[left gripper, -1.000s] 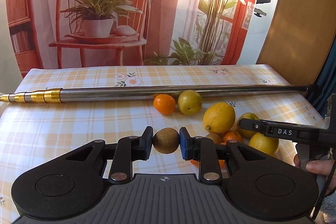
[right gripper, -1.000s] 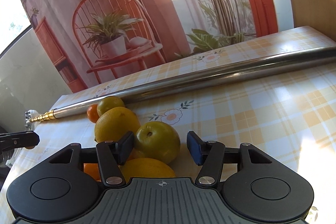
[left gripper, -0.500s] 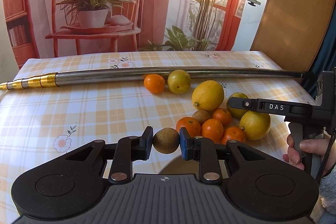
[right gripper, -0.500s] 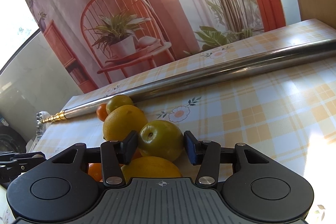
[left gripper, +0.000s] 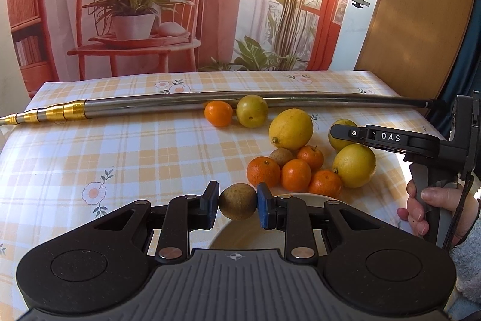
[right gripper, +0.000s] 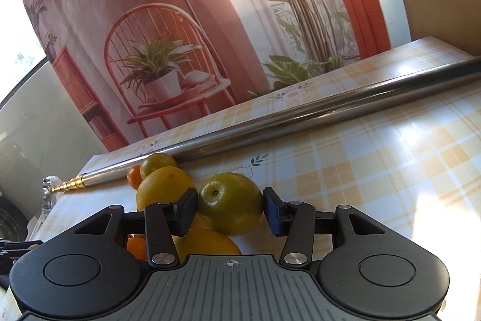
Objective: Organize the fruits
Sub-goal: 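Carry the kiwi and green apple onto the white plate and open both tools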
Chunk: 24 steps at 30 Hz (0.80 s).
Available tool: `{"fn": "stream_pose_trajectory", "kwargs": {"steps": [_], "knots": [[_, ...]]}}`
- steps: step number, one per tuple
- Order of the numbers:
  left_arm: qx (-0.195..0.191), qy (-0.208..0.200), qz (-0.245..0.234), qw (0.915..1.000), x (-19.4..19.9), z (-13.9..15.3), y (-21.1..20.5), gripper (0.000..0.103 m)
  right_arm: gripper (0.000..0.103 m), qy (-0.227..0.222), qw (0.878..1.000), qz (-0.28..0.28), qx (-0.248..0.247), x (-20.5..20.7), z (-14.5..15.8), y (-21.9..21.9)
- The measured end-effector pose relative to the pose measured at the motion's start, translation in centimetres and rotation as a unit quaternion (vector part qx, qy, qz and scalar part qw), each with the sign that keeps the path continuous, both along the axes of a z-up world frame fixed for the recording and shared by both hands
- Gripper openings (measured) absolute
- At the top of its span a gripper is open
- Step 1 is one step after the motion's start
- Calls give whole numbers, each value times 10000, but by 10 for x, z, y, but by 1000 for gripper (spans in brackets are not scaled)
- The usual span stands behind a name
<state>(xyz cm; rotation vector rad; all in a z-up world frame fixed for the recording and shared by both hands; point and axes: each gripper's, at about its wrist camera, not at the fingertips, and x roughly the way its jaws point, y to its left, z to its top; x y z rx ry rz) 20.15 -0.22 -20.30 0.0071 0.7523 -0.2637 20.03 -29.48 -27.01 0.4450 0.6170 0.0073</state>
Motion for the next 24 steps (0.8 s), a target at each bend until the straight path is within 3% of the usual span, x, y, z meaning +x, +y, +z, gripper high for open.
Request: {"fn": "stream_pose_trajectory", "kwargs": {"steps": [9,15,24], "knots": [[-88,33,-5,10000,-20,-1,2,28,44,-168,9998,120,45,-30,28,9],[-183,81,-17,9998,-33,-4,4,28,44,-261,9990,313,-182,-44,41,25],[-260,30,78,9996,-48,-2,7,28,44,-69,9995,31,-314,-40,30,23]]}}
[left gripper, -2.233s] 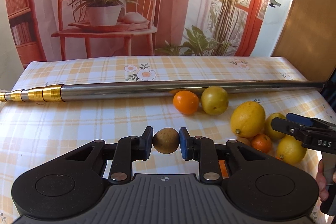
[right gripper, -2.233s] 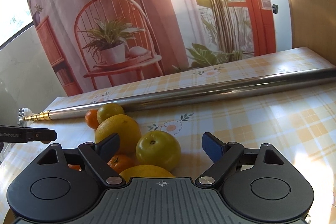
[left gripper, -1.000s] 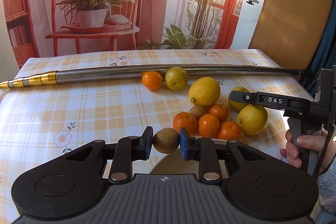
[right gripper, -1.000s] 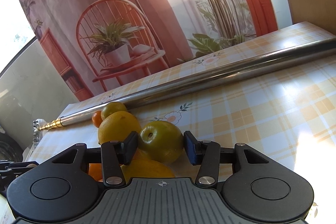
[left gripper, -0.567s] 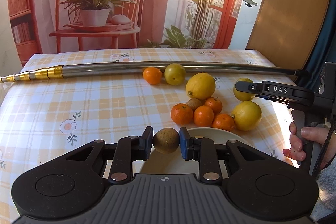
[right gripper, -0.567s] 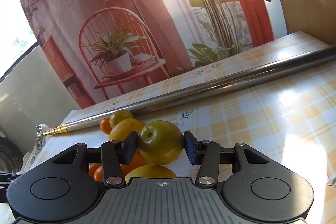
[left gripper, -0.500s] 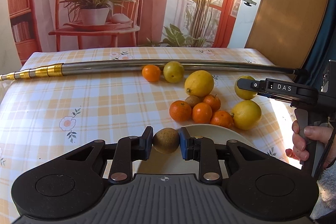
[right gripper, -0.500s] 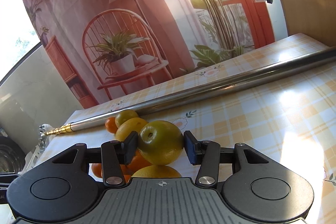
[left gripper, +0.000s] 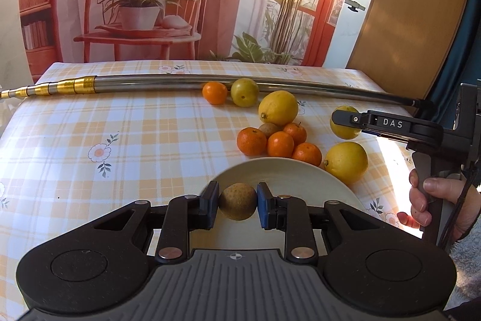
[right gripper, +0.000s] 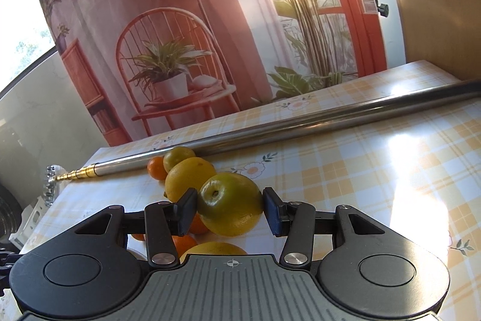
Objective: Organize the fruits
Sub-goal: 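Carry the kiwi and green apple onto the white plate and open both tools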
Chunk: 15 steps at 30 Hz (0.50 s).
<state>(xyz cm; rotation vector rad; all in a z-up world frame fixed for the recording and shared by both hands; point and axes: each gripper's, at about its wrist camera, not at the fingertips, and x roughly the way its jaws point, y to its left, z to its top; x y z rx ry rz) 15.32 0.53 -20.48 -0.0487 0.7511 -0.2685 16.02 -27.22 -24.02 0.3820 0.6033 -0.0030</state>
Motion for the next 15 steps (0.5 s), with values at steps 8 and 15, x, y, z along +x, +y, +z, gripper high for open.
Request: {"fn": "stream_pose_trajectory", "kwargs": {"steps": [8,15], "knots": [[-55,-39,51,10000,-3,1,2,28,44,-126,9998,103,-67,-13,11,7],[-34,37,64,10000,-6,-1,4,28,44,-295,9993,228,-37,-29,29,13]]}}
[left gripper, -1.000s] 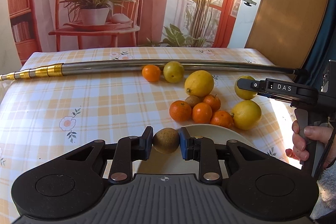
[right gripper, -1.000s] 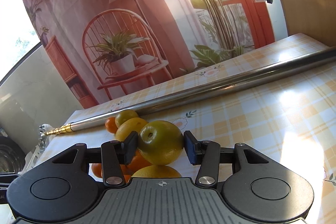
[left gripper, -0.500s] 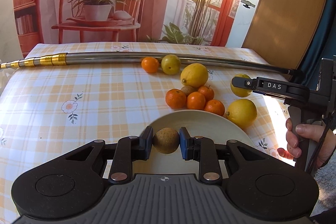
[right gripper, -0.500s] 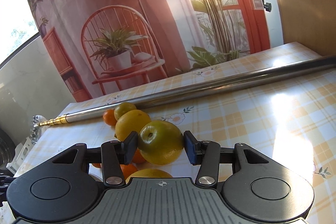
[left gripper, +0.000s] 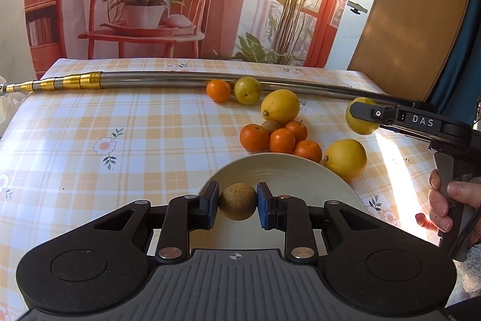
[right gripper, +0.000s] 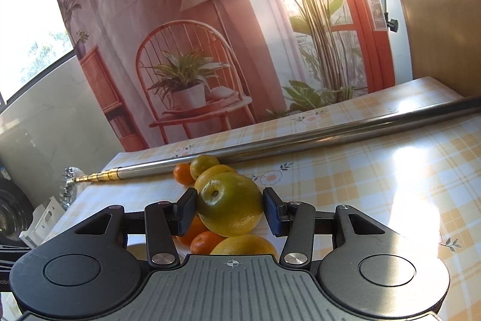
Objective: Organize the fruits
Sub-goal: 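Carry the kiwi and green apple onto the white plate and open both tools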
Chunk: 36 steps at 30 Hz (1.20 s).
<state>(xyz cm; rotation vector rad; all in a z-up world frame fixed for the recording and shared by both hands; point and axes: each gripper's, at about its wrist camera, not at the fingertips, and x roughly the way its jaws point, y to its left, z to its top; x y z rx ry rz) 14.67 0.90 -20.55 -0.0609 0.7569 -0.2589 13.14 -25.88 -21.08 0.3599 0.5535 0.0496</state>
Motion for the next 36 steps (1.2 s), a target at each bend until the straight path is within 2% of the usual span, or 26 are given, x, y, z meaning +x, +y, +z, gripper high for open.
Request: {"fn": "stream_pose_trajectory", "kwargs": {"steps": [6,16,24,36], "knots": [[64,146,-71,9998,-5,-5,0,28,44,110,9988,460,108,-19,7,21],[320,455,-164,9983,-10,-16,-6,28,44,841,9907,1062,-113,-41,-12,67],[545,532,-216,9969,-14,-21,-13,28,44,1136,9863,1156,-310,-46,-19,75],[720,627,-175,9953,-12,-26,-16,28,44,1276,9835,1191,-469,-46,-22,77]]}}
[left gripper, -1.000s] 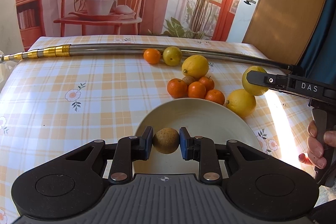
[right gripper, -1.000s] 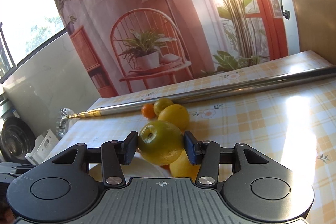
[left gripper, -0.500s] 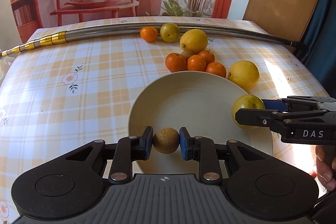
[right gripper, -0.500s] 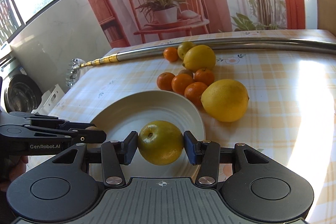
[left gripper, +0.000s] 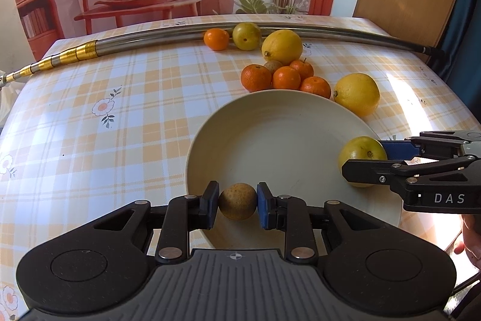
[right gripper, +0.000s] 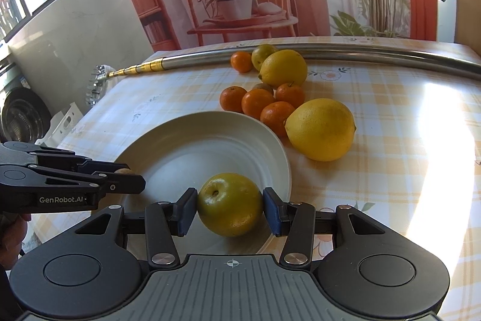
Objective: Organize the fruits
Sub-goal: 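Carry the kiwi and green apple onto the white plate and open both tools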
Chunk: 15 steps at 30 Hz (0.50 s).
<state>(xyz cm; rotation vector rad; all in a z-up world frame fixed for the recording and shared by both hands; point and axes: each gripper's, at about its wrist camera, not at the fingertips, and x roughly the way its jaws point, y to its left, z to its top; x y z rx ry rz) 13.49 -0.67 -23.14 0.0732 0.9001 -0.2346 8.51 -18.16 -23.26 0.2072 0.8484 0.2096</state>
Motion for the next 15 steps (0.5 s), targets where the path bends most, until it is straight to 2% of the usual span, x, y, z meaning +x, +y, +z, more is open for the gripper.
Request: {"fn": "stream_pose_trajectory", "kwargs": {"steps": [15], "knots": [[53,26,108,9999,0,-2,0,29,45,-19,10000,-52,-4,2,1,-2]]}}
